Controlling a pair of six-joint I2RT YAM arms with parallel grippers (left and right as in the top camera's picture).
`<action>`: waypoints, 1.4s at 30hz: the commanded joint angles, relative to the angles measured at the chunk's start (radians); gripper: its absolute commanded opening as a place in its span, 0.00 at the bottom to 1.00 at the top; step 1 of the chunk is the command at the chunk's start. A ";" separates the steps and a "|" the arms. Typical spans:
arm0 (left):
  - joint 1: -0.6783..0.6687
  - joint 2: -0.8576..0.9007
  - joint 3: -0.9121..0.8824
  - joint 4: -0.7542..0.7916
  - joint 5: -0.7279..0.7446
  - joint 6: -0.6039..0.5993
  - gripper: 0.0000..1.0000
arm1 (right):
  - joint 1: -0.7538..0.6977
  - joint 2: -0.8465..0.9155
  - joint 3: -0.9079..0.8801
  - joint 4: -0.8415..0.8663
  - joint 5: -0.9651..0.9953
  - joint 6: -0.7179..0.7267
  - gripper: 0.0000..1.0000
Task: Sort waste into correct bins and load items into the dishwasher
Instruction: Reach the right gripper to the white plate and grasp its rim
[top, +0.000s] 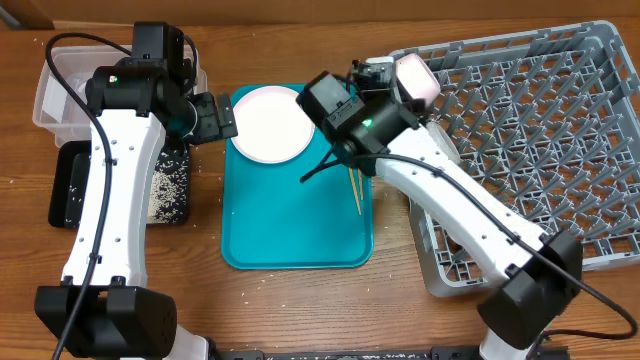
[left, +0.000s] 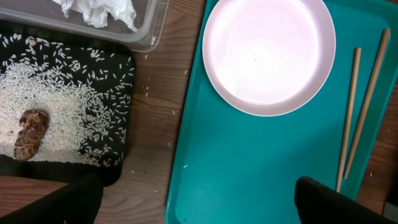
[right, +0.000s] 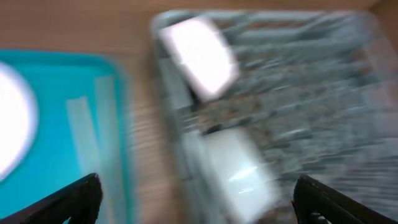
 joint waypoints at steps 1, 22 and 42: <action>0.002 -0.005 0.018 0.001 0.007 0.011 1.00 | -0.011 -0.006 -0.026 0.138 -0.476 -0.006 0.90; 0.002 -0.005 0.018 0.001 0.007 0.011 1.00 | -0.021 0.213 -0.292 0.838 -0.694 0.242 0.65; 0.002 -0.005 0.018 0.001 0.007 0.012 1.00 | -0.072 0.311 -0.292 0.758 -0.660 0.196 0.45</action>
